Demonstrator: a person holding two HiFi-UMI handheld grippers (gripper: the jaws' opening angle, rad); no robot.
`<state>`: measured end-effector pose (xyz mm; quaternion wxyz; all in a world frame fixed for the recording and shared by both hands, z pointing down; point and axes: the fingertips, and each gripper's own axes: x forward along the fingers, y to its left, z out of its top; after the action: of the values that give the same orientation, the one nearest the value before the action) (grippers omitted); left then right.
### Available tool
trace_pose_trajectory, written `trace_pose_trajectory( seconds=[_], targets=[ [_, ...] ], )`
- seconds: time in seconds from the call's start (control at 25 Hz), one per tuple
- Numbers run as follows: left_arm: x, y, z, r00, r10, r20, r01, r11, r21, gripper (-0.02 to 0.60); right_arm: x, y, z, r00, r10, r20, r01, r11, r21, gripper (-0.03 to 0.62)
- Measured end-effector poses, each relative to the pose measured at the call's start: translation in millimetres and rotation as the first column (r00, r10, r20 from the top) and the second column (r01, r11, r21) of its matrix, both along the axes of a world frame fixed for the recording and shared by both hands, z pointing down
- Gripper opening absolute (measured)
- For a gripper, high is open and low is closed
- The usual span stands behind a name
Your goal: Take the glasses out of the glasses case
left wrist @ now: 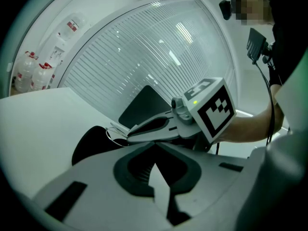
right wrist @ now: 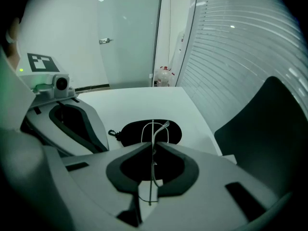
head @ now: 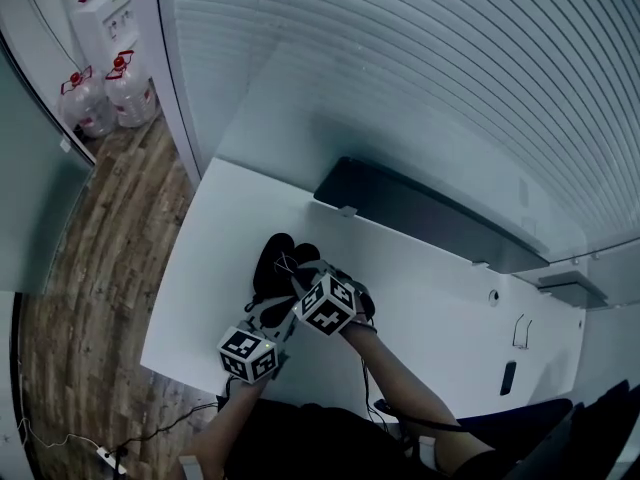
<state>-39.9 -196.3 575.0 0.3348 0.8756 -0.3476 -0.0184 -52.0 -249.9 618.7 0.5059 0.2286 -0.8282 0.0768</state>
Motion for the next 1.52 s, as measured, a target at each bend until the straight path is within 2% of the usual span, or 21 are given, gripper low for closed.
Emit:
trace_pose_trajectory(
  seconds=[0.68,1.52],
  targets=[
    [3,28,-21,0.994,0.066,0.090,-0.072,0.995,0.067,0.006,3,22,-29,0.993,0.073,0.095,-0.082,0.992,0.100,0.040],
    [13,60,-36,0.971,0.140,0.193,-0.164,0.979,0.118,0.006,18,51,-50,0.948,0.195,0.251,-0.237,0.960,0.150,0.040]
  ],
)
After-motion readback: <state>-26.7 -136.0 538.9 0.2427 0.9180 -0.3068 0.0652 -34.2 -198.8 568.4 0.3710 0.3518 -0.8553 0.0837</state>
